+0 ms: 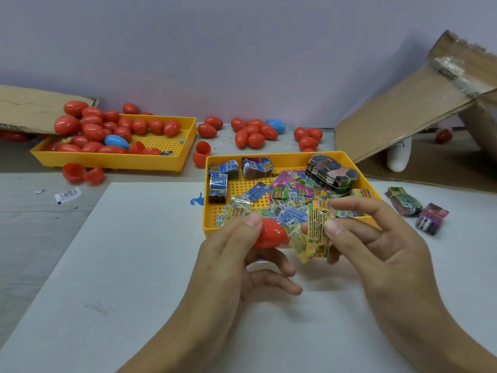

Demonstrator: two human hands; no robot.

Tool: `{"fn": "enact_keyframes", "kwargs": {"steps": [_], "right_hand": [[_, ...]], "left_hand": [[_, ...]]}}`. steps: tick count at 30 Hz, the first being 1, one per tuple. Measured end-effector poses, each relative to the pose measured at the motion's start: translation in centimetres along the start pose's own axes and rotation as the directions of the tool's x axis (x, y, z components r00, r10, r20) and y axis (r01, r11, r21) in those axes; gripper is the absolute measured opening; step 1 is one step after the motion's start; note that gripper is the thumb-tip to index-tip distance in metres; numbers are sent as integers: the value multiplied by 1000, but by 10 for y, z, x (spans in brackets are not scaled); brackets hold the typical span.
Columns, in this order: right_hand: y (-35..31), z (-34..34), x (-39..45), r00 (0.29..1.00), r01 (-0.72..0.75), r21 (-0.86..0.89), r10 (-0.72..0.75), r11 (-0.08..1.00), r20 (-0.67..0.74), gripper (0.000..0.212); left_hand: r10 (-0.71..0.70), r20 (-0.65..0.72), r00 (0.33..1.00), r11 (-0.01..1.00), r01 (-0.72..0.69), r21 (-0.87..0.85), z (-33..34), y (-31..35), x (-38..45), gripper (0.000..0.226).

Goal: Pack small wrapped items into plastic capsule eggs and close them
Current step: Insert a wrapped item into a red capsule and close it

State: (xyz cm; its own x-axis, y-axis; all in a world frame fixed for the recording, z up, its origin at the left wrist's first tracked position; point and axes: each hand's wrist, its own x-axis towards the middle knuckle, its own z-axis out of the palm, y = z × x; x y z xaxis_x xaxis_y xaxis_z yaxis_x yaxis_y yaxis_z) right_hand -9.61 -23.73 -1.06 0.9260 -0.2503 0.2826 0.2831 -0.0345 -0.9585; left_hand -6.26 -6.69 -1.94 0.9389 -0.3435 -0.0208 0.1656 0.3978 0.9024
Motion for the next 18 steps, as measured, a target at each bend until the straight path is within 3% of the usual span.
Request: {"fn": "enact_keyframes", "kwargs": {"steps": [4,8,14,18], "right_hand": [[-2,-1,-3,998,-46,80,43,996,37,29],[-2,0,-3,994,-109,99,107,989,30,40],[-4,1,-5,994,-111,61,110,992,21,44],[-5,5,-9,995,-97,54,96,994,33,51]], "left_hand": [[90,37,995,993,-93,78,-1,0,-2,32],[91,37,995,993,-93,74,-3,-3,-1,23],[28,109,994,965,-56,258,0,0,-8,24],[74,136,988,895,-126,429,4,-1,-14,34]]}}
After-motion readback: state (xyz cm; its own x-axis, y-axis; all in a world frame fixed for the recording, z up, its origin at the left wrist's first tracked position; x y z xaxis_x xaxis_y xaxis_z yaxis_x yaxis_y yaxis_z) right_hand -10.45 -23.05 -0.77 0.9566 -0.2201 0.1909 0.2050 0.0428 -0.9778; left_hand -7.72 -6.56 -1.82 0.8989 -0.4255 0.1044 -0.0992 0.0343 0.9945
